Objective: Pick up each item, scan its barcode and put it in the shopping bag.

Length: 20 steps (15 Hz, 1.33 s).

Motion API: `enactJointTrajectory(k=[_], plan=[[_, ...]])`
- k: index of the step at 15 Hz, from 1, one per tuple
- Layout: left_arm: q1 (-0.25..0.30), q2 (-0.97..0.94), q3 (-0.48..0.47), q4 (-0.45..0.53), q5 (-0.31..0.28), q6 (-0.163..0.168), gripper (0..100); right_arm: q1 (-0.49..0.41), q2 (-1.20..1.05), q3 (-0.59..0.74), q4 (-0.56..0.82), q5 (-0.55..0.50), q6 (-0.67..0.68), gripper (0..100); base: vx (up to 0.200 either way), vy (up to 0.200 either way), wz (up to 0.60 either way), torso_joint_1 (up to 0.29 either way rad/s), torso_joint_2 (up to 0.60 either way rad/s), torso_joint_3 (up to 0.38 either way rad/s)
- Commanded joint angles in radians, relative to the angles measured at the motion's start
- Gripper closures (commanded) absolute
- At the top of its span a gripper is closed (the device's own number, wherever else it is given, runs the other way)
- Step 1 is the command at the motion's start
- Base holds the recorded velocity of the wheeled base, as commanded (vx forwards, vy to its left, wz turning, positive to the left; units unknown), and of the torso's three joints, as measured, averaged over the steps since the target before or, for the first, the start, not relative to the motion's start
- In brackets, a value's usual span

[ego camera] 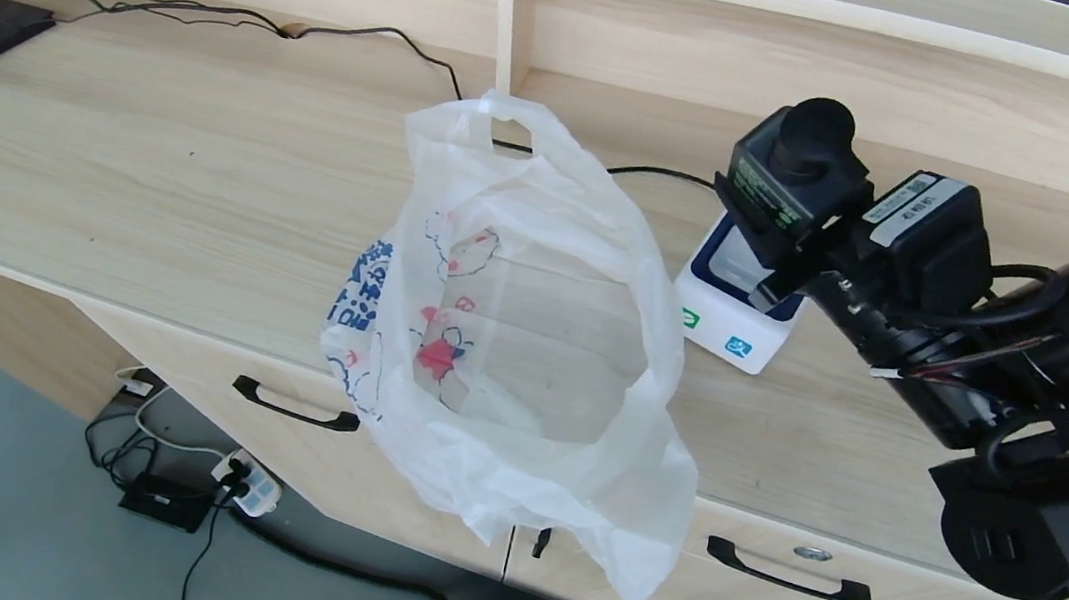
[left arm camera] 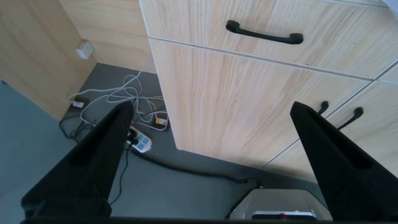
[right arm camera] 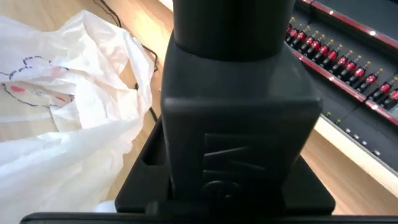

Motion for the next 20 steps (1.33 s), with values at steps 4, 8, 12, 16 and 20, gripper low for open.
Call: enactJointTrajectory(k=[4,8,12,16,20], plan=[[0.0,0.002,0.0,0.0,0.0,-0.032,0,0.267,-0.15,0.192,-0.001,-0.365,0.282,100,0.0,0.0,0.0,0.0,0.0,0.0],[0.0,0.0,0.0,-0.001,0.0,-0.032,0,0.276,-0.245,0.335,-0.001,-0.378,0.458,100,0.0,0.0,0.0,0.0,0.0,0.0],[0.0,0.0,0.0,-0.001,0.0,-0.031,0,0.419,-0.246,0.272,0.022,-0.348,0.497,100,0.0,0.0,0.0,0.0,0.0,0.0],[0.0,0.002,0.0,-0.001,0.0,-0.028,0,0.448,-0.243,0.291,0.083,-0.359,0.532,100,0.0,0.0,0.45,0.001,0.0,0.001],[0.0,0.0,0.0,-0.003,0.0,-0.031,0,0.358,-0.246,0.289,0.095,-0.344,0.559,100,0.0,0.0,0.3,-0.004,0.0,0.0]])
